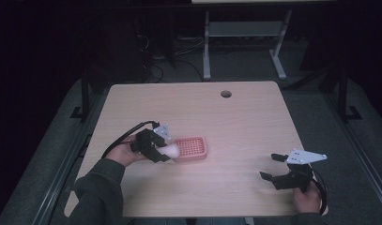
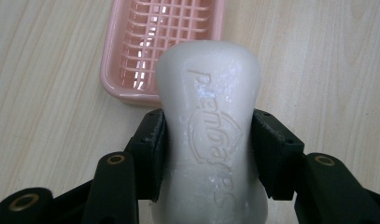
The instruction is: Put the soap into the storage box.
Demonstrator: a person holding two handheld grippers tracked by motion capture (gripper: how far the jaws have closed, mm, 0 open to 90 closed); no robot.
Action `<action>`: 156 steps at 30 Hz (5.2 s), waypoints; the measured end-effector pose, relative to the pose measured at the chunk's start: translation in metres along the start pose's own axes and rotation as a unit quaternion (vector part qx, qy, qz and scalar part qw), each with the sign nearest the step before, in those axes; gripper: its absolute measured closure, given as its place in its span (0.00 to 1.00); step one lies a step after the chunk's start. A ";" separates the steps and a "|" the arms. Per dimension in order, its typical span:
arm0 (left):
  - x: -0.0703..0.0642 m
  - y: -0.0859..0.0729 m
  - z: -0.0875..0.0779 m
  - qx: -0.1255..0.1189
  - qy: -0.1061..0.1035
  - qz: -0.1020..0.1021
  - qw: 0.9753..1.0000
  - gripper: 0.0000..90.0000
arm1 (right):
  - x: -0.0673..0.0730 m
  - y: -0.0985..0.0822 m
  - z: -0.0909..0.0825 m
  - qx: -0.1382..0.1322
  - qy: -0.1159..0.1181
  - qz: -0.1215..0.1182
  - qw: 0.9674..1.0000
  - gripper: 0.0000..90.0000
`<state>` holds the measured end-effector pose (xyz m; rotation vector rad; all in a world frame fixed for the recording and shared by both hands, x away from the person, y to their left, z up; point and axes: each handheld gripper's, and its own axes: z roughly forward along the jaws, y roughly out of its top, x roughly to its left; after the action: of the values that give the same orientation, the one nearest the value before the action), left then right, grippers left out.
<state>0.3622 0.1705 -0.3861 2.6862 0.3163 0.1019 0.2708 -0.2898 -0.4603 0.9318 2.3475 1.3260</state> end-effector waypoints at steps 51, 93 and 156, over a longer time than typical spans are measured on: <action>0.026 0.048 0.024 0.000 -0.020 0.016 1.000 0.55 | -0.001 -0.001 -0.003 -0.005 0.000 0.003 1.000 0.15; 0.037 0.062 0.066 0.012 -0.037 0.015 0.999 0.55 | -0.003 -0.003 -0.002 -0.006 0.001 0.006 1.000 0.15; 0.023 0.052 0.030 0.003 -0.001 0.013 1.000 0.45 | 0.001 0.000 0.002 0.002 0.003 -0.001 1.000 0.15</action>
<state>0.3989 0.1182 -0.3903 2.6963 0.2806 0.1055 0.2708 -0.2884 -0.4614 0.9291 2.3552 1.3250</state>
